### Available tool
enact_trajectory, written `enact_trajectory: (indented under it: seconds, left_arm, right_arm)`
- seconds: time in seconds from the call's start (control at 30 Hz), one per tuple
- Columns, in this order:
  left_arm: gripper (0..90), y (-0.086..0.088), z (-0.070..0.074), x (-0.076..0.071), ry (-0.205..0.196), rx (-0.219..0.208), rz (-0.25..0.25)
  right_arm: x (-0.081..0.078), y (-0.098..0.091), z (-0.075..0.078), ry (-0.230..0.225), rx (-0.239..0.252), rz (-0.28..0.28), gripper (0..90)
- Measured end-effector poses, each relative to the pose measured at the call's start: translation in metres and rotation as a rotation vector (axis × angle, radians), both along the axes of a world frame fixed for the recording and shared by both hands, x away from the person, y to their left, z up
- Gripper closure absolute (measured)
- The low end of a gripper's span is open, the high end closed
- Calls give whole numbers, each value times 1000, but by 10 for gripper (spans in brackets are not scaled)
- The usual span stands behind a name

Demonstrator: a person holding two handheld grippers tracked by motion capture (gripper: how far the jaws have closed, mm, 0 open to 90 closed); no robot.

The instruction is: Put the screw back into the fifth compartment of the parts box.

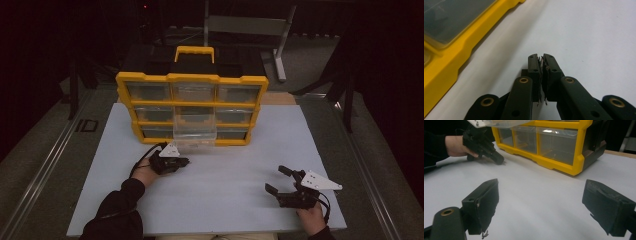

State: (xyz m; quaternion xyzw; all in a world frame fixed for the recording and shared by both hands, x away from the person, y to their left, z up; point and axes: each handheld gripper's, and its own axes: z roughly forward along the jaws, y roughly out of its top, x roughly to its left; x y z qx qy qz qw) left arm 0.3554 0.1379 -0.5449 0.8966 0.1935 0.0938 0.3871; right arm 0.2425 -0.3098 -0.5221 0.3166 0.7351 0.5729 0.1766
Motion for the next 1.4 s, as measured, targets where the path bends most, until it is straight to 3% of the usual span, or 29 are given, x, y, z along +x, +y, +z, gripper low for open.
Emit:
enact_trajectory:
  seconds: [0.17,0.8,1.23,1.4]
  left_arm:
    - [862,4,2,-6,11,3,-22]
    - [864,19,34,-12,42,-27,19]
    - [863,37,85,-22,-2,-56,72]
    - [864,47,107,-26,-46,-73,81]
  right_arm:
    - [0,0,0,-1,2,0,138]
    - [0,1,0,-2,-7,1,138]
    - [0,2,0,-1,-11,0,138]
    - [0,1,0,-2,-10,-2,138]
